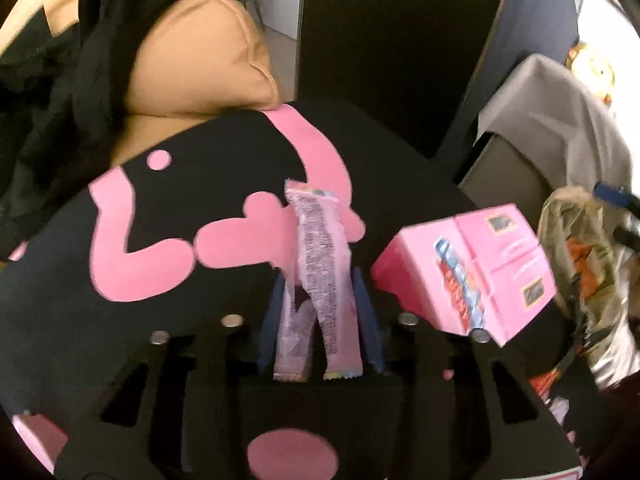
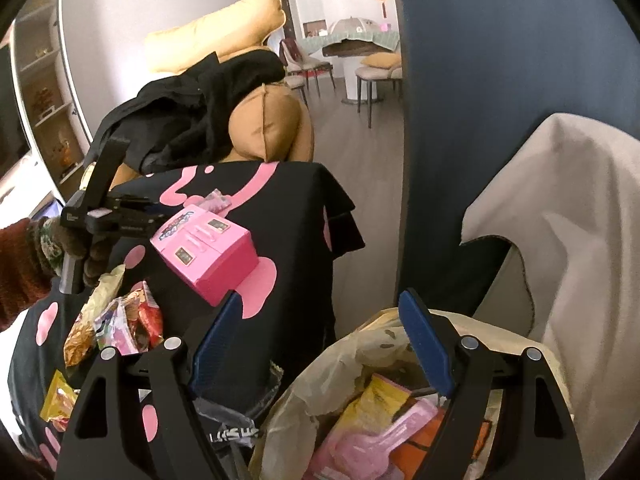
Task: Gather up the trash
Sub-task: 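Grasp the pink stick wrapper with the left tool while the right tool moves to the black wrapper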
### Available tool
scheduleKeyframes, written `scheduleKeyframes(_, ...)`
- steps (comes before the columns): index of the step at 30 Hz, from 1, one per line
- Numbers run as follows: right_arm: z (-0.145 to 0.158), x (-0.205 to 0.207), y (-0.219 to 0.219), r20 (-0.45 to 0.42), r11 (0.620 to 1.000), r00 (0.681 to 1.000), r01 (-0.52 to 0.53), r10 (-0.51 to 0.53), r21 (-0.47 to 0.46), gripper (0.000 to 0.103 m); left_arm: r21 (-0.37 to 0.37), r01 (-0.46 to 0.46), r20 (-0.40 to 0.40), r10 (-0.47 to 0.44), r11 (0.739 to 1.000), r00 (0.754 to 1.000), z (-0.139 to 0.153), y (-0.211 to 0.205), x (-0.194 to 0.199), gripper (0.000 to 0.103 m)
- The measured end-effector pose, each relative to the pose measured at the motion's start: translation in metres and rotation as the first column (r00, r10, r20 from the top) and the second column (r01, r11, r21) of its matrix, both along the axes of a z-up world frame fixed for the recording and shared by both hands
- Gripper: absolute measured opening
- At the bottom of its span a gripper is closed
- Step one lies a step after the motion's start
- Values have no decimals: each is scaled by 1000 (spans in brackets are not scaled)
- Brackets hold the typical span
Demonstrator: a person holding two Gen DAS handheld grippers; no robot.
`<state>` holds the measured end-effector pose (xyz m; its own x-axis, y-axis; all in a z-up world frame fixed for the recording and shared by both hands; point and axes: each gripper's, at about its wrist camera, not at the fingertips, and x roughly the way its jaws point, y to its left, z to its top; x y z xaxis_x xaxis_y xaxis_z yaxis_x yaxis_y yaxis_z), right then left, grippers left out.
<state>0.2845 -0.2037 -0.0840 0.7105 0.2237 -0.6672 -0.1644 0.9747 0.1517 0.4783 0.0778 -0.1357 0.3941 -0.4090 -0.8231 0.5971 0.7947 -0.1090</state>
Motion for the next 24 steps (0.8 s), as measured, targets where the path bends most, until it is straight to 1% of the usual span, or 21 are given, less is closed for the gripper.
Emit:
scheduleKeyframes(2, -2, 2, 4, -5, 1000, 1000, -10, 10, 4, 77, -1, -29, 6, 30, 1000, 1000, 0, 0, -1, 11)
scheduleKeyframes(5, -1, 2, 15, -5, 999, 999, -33, 33, 2, 77, -5, -80, 23, 80, 997, 997, 5, 7, -13, 8)
scheduleKeyframes(8, 3, -3, 26, 9, 998, 998, -57, 57, 2, 77, -62, -143, 37, 146, 988, 989, 21, 28, -37, 8)
scheduleKeyframes(10, 8, -9, 35, 24, 997, 997, -73, 74, -6, 77, -84, -183, 55, 188, 980, 981, 32, 44, -54, 8)
scheduleKeyframes(13, 14, -16, 44, 34, 994, 994, -104, 105, -16, 77, -88, -255, 79, 261, 963, 962, 48, 66, -93, 8)
scheduleKeyframes(14, 14, -17, 46, 32, 993, 993, -114, 114, -17, 77, -80, -280, 88, 287, 957, 954, 52, 73, -112, 8)
scheduleKeyframes(16, 10, -19, 51, 7, 989, 989, -145, 145, -10, 77, -89, -308, 89, 316, 947, 945, 56, 84, -139, 8)
scheduleKeyframes(17, 5, -20, 56, -17, 985, 985, -171, 171, -8, 77, -103, -324, 85, 333, 940, 939, 56, 90, -159, 8)
scheduleKeyframes(18, 1, -21, 60, -27, 983, 983, -184, 183, -21, 77, -111, -333, 85, 343, 936, 936, 58, 93, -171, 8)
scheduleKeyframes(20, -10, -29, 73, -43, 970, 974, -224, 221, -89, 77, -125, -361, 90, 373, 924, 924, 58, 103, -200, 8)
scheduleKeyframes(22, -20, -38, 82, -60, 962, 967, -252, 246, -106, 74, -141, -400, 92, 414, 906, 905, 56, 111, -227, 8)
scheduleKeyframes(23, -24, -42, 84, -64, 960, 965, -260, 254, -109, 71, -153, -419, 86, 434, 895, 897, 55, 114, -237, 8)
scheduleKeyframes(24, -29, -46, 86, -70, 957, 964, -264, 257, -119, 68, -175, -442, 72, 460, 880, 885, 52, 119, -251, 8)
